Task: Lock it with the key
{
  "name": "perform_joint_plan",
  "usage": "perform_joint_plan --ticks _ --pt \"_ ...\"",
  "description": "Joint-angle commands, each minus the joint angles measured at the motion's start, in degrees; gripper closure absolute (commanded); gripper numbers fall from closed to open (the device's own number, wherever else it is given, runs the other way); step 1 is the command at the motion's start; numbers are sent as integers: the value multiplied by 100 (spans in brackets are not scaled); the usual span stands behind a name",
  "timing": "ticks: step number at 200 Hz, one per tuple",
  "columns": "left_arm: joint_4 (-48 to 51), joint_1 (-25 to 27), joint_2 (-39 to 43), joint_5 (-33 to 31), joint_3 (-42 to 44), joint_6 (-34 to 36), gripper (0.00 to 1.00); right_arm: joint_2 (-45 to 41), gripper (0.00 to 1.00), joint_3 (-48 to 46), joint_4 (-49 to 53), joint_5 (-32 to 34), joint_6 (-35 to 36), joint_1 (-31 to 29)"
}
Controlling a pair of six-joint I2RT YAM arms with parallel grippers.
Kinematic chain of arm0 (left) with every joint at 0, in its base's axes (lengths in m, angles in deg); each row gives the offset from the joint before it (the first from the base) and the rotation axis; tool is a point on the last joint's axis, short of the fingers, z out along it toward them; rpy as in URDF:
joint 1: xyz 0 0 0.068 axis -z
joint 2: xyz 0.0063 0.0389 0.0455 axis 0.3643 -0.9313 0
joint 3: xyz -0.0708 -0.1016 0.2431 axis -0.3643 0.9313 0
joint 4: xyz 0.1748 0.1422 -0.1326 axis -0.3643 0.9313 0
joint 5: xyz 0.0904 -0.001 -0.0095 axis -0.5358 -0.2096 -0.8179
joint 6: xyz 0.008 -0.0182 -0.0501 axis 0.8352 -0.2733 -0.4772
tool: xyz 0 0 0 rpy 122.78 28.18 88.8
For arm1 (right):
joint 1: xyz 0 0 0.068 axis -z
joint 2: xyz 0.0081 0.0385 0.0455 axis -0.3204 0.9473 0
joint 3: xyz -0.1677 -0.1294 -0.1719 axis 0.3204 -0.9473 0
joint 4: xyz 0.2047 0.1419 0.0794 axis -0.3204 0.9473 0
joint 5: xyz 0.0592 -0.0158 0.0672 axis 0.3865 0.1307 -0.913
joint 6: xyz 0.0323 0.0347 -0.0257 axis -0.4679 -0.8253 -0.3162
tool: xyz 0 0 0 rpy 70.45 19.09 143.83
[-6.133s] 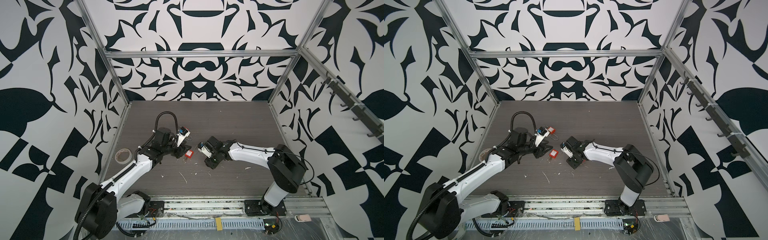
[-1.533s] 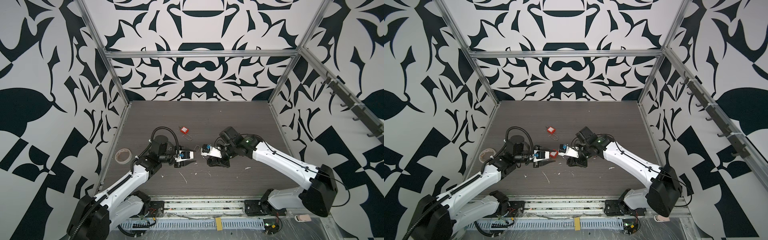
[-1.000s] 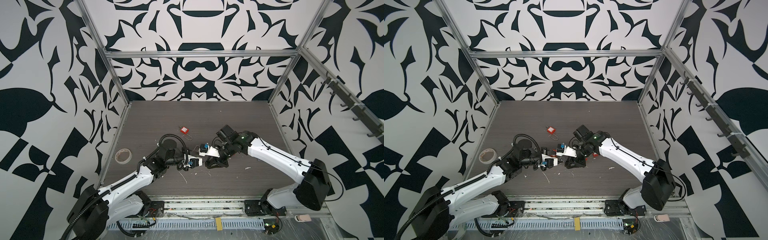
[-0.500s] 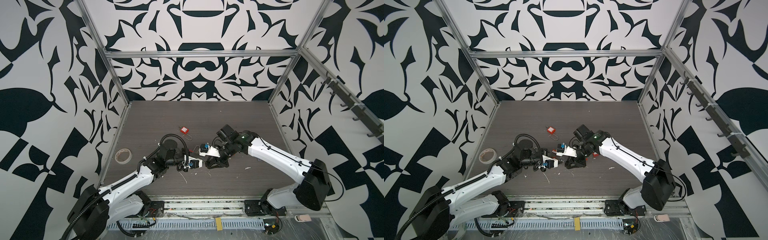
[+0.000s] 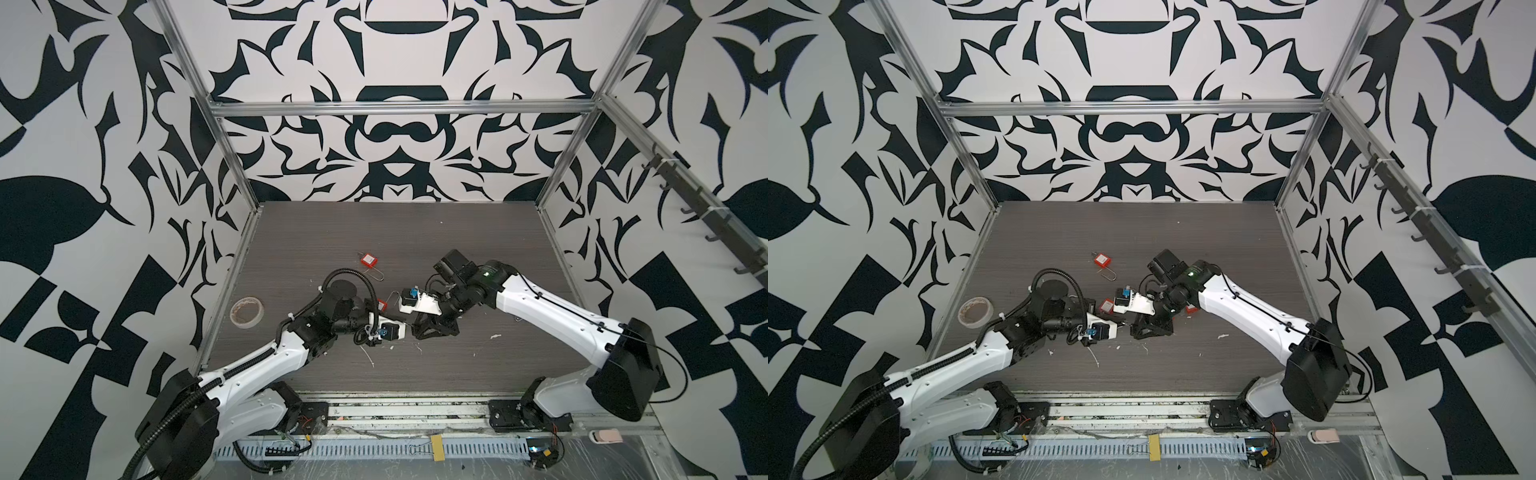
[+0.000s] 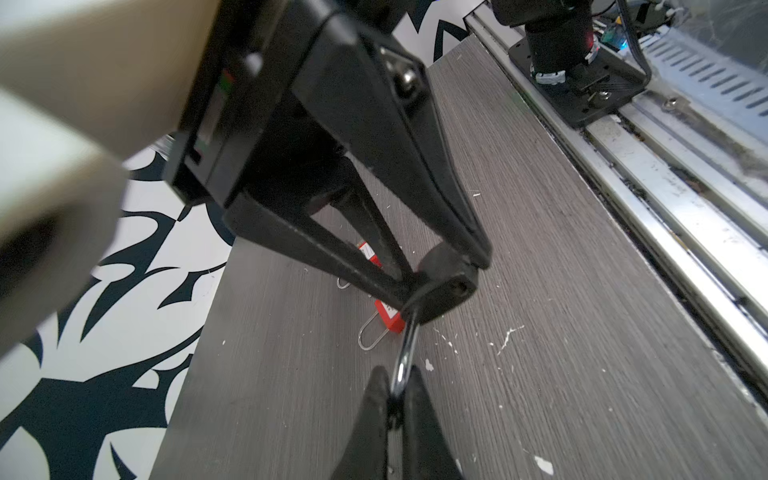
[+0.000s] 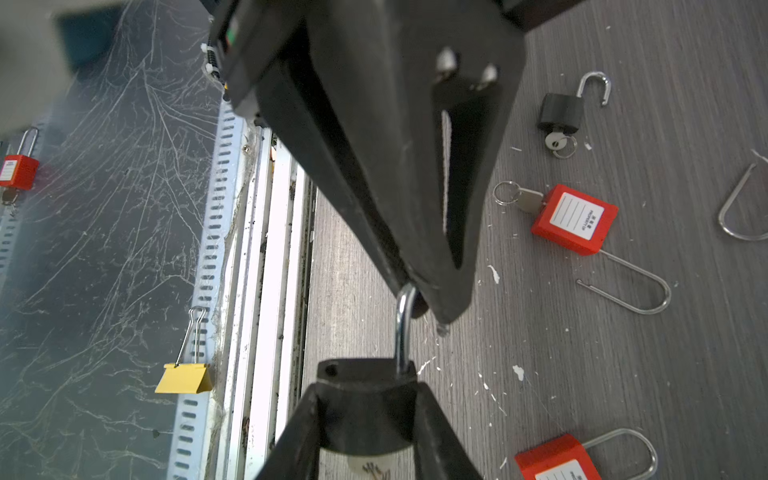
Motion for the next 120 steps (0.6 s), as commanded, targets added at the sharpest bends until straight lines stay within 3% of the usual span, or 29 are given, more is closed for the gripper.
perform_joint_plan --ticks 1,21,47,66,120 --pt "68 30 12 60 5 53 96 -152 88 302 66 -227 68 -2" --pt "110 28 31 69 -16 1 100 -139 84 342 106 -228 141 -3" --pt "199 30 66 73 -74 -215 100 -189 63 364 105 -118 200 -4" --pt "289 30 101 143 -144 -614 100 -323 53 333 28 103 234 -6" --pt "623 -78 -62 579 -408 -1880 100 -877 47 190 -250 755 327 112"
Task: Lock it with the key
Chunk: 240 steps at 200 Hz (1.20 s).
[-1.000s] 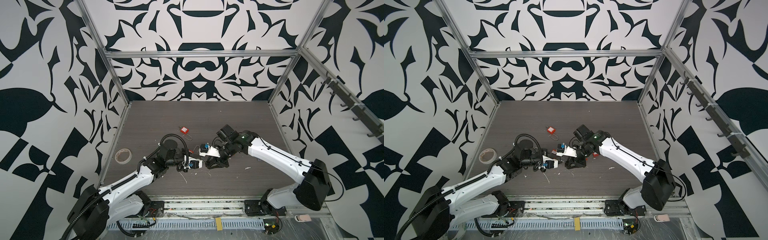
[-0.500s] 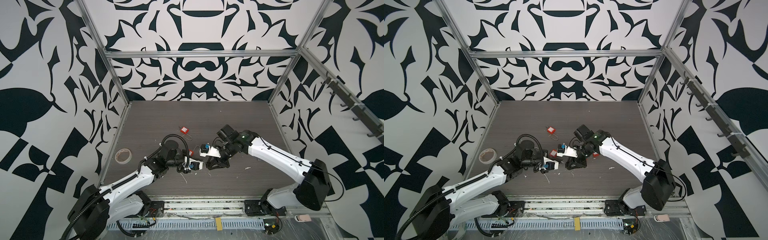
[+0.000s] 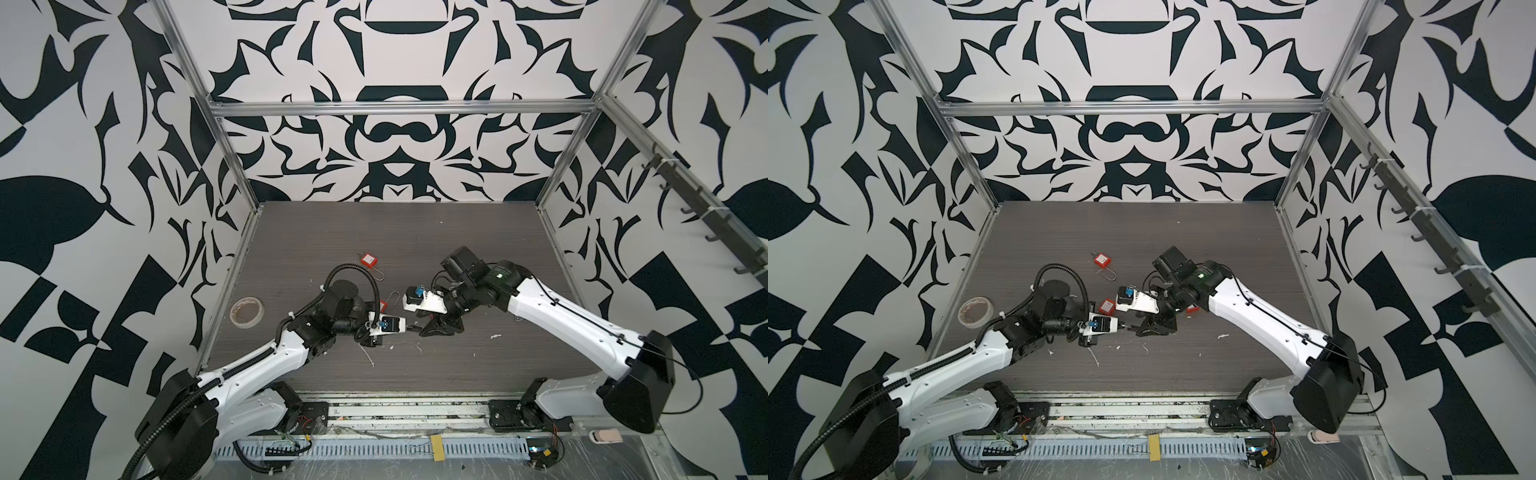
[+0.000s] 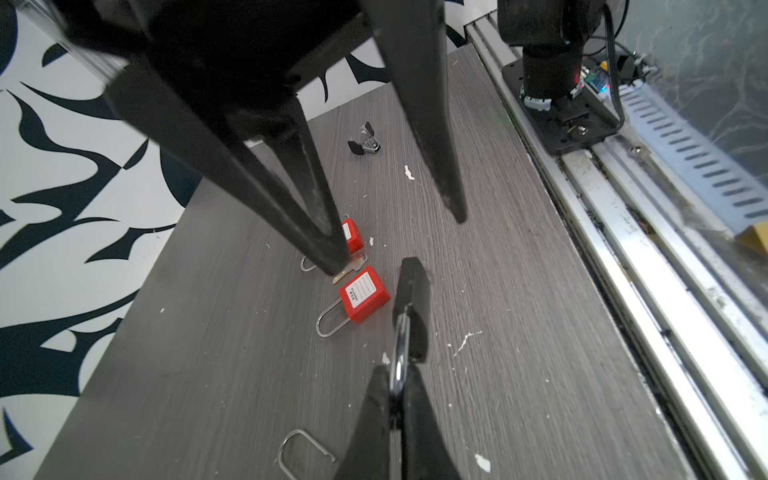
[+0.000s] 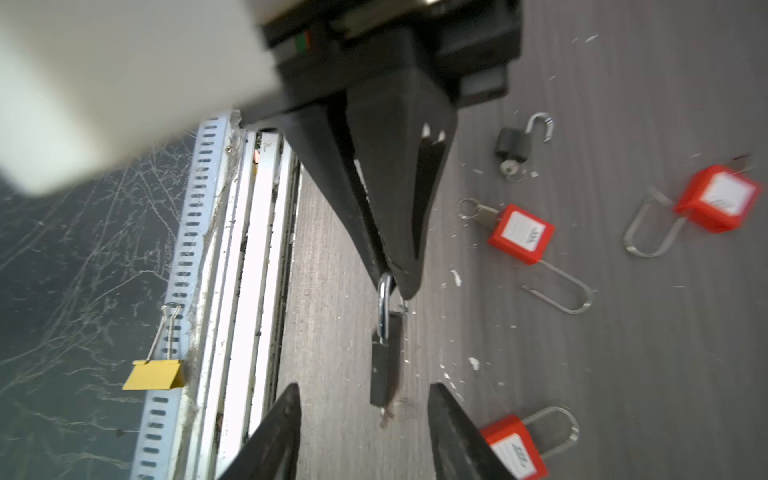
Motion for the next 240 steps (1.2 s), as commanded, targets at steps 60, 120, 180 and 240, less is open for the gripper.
perform_joint_plan --ticks 60,120,180,240 --pt "-168 -470 -288 1159 -411 -2105 100 -636 53 -479 -699 431 -109 60" --pt "-623 -534 -696 1571 -545 -2612 100 -625 66 -834 -1280 363 -345 43" --pt "-1099 -534 -761 1616 -396 -2882 100 -594 78 -976 -1537 299 -348 40" --pt "-1133 -534 -831 1647 -410 -2885 100 -602 94 -991 -1545 133 -222 39"
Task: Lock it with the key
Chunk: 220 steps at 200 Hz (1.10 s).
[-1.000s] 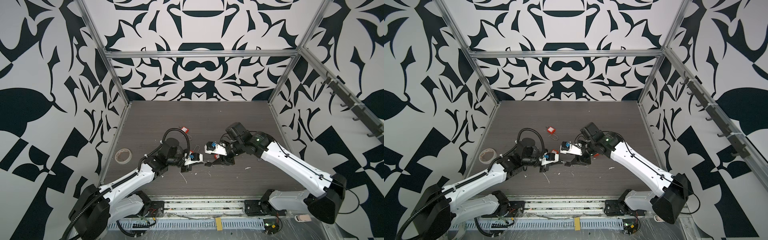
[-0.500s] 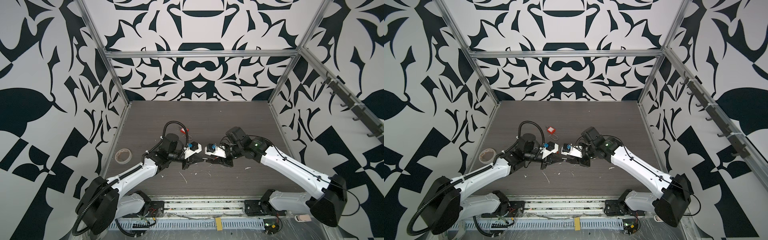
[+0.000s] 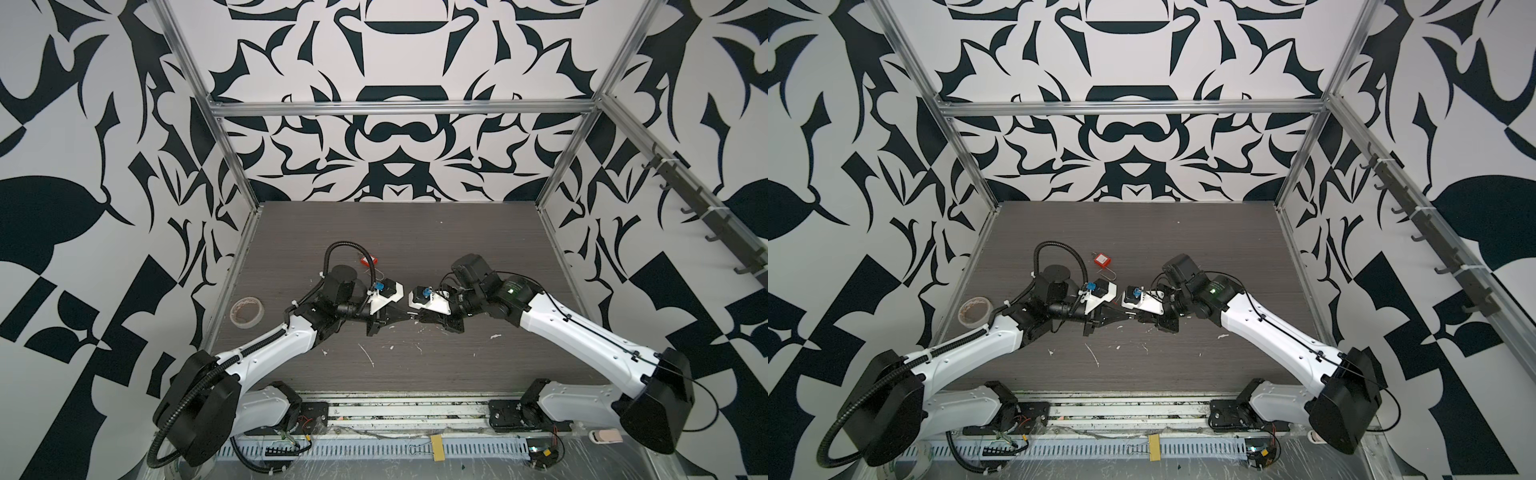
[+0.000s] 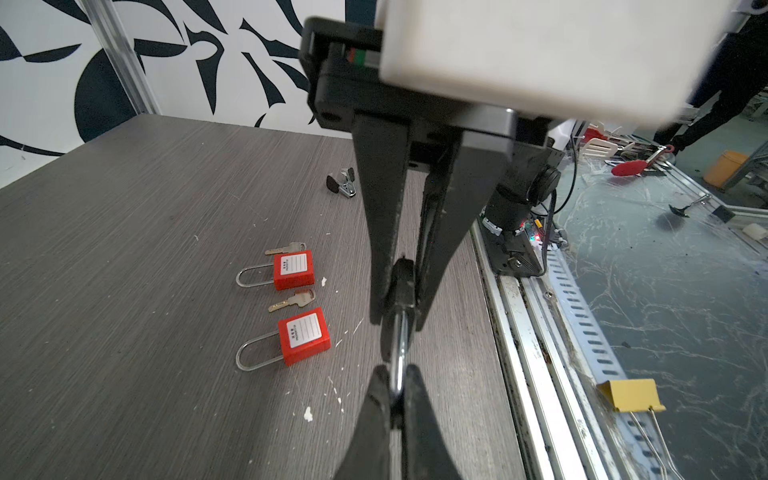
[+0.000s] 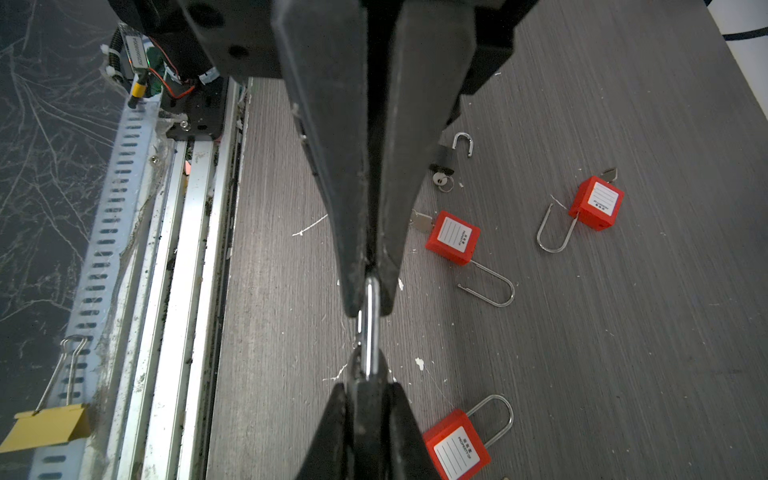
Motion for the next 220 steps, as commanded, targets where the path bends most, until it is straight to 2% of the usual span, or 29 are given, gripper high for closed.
perform_joint_plan --ticks 1,48,135,182,220 --pt "-259 -19 -57 210 -37 -87 100 -44 94 -9 -176 -259 67 -18" --pt "-581 55 -190 137 19 -86 100 -41 97 -23 -568 -825 -81 -12" --pt "-1274 447 -280 -246 246 -17 100 305 100 192 -1215 -1320 -315 -20" --pt "-1424 474 -422 15 366 -380 100 182 100 74 -2088 -817 -460 -21" --pt "-1639 474 -492 78 514 -568 100 241 100 -10 -2712 -878 -591 -50"
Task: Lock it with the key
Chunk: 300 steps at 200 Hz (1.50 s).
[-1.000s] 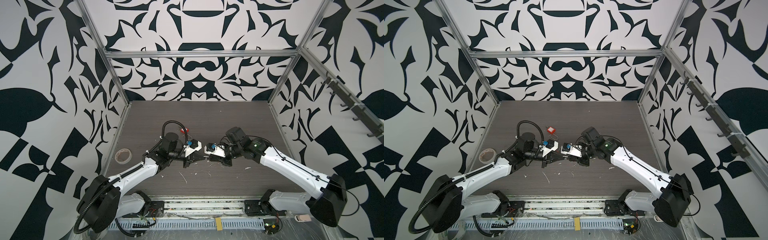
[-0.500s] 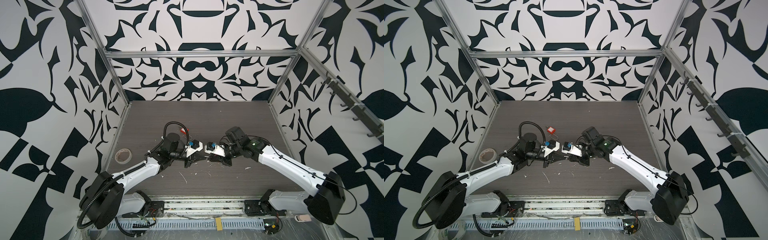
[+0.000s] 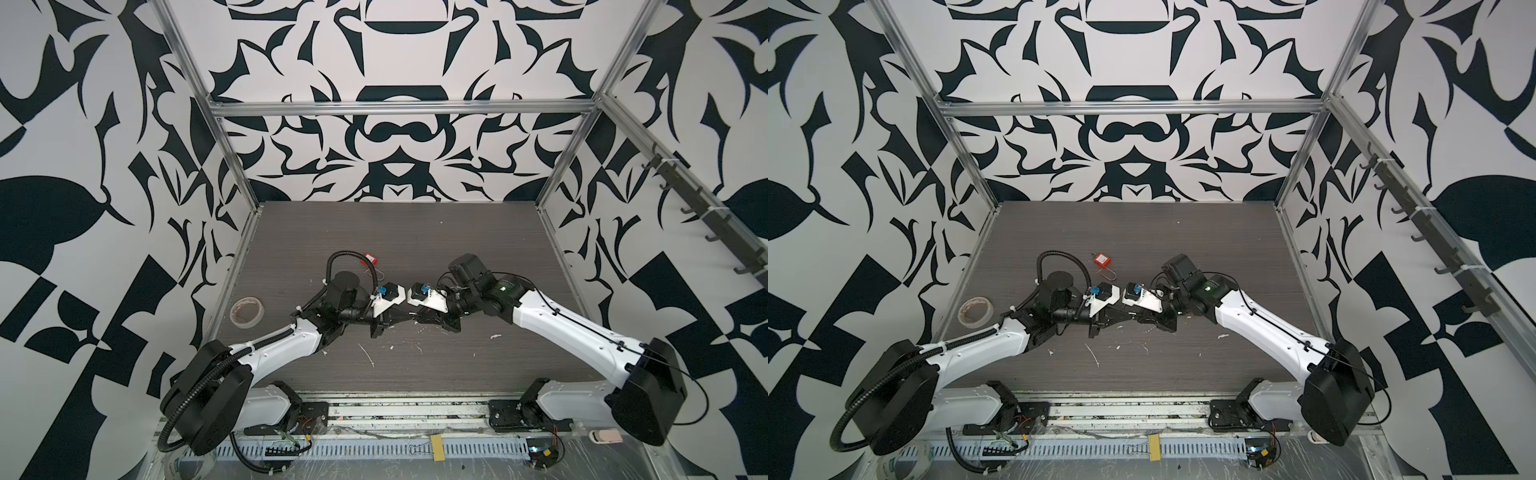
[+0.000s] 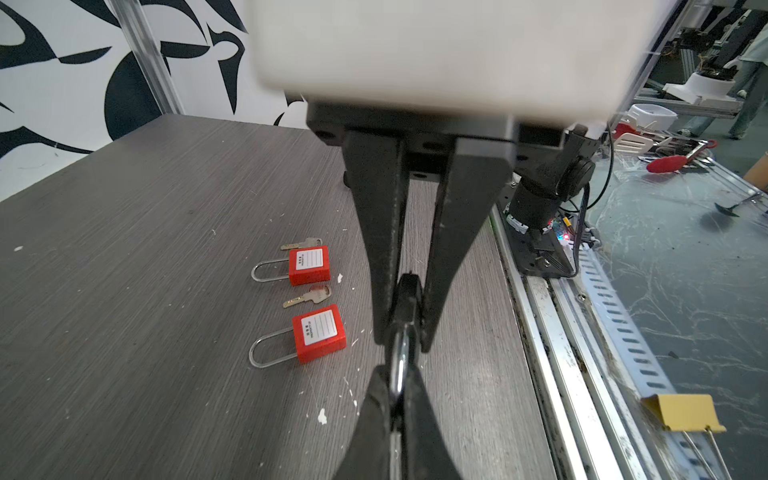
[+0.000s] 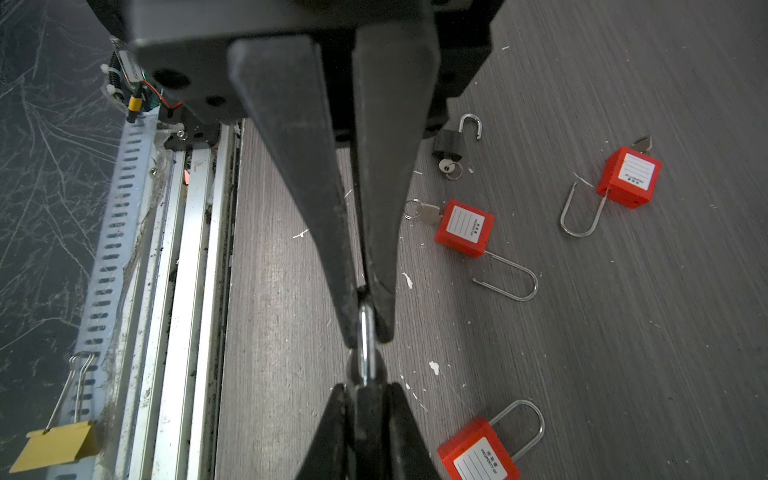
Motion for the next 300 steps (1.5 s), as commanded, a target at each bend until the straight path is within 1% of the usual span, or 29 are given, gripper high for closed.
perform_joint_plan --ticks 1,21,40,56,67,77,80,88,99,106,118,142,162,194,221,263,300 --pt "-533 244 -159 511 78 -320 100 -48 100 217 -2295 -579 -233 -195" --pt "-874 244 -333 605 99 -544 100 37 100 202 -2482 -526 -206 -278" --pt "-897 244 -412 683 75 -582 100 47 100 195 -2559 -432 -166 -314" --pt "-819 236 -315 658 69 -531 100 8 100 234 -2220 -339 11 -312" --pt "-430 191 -135 586 8 -284 100 -81 100 257 -1851 -206 128 -319" --pt "125 121 -31 499 -119 3 100 -207 90 250 -1540 -65 181 -309" --pt "301 95 171 480 -160 93 100 -246 85 240 -1425 -8 185 -307" --pt "694 17 323 462 -260 299 100 -358 74 215 -1080 135 281 -287" --pt "1126 -105 454 452 -386 505 100 -542 64 157 -671 363 303 -274" --pt "1281 -207 514 496 -434 571 100 -678 61 94 -436 470 297 -238" --pt "1457 -341 570 597 -493 653 100 -930 60 -15 -150 552 260 -148" --pt "1848 -399 576 715 -667 896 100 -1407 60 -232 102 521 148 78" --pt "2030 -392 508 797 -774 1009 100 -1500 63 -214 303 442 113 145" --pt "2110 -397 449 810 -846 1115 100 -1263 71 -90 424 54 51 145" --pt "2095 -393 404 811 -906 1117 100 -1064 75 -49 419 -173 41 140" --pt "2053 -395 308 883 -986 1148 100 -942 84 -77 363 -140 33 144" --pt "1989 -397 234 909 -1017 1159 100 -881 85 -79 392 -201 -27 138"
